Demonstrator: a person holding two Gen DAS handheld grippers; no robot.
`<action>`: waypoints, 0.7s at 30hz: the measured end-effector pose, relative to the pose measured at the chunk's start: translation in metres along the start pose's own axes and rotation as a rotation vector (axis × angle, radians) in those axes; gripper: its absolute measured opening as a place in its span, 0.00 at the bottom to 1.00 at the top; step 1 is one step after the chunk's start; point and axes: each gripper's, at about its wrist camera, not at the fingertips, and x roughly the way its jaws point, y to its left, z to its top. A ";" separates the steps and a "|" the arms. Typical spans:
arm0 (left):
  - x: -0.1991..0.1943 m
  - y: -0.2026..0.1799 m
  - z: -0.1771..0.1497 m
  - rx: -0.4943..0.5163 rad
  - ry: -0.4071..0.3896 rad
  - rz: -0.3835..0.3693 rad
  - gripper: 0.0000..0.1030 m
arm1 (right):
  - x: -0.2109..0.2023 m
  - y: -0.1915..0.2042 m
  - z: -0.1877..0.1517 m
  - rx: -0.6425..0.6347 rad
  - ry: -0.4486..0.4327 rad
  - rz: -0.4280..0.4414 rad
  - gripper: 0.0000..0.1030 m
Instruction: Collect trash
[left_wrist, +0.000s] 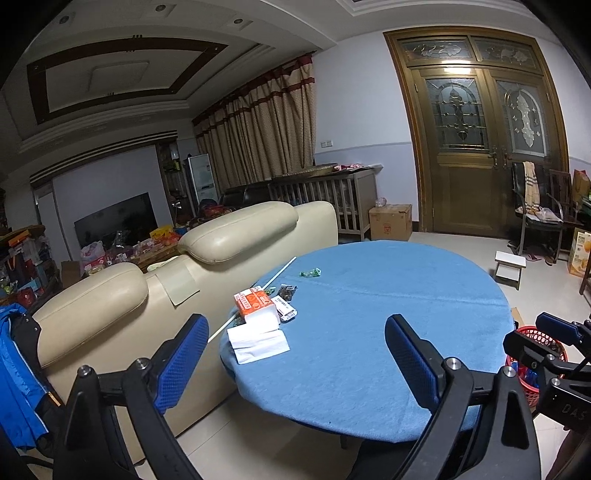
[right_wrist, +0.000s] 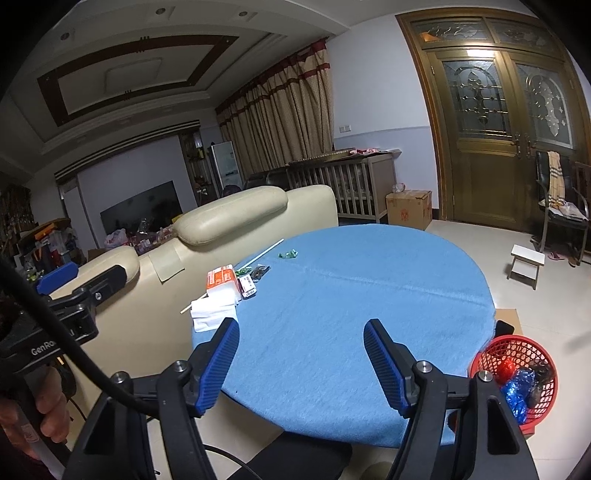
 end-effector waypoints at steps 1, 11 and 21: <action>0.000 0.001 0.000 -0.003 0.000 0.001 0.94 | 0.002 0.000 0.000 0.001 0.005 0.000 0.71; 0.002 0.003 -0.003 -0.011 0.006 0.001 0.94 | 0.004 0.000 0.000 0.000 0.013 0.001 0.71; 0.004 0.003 -0.005 -0.012 0.012 -0.003 0.94 | 0.002 -0.001 -0.002 0.005 0.010 0.001 0.71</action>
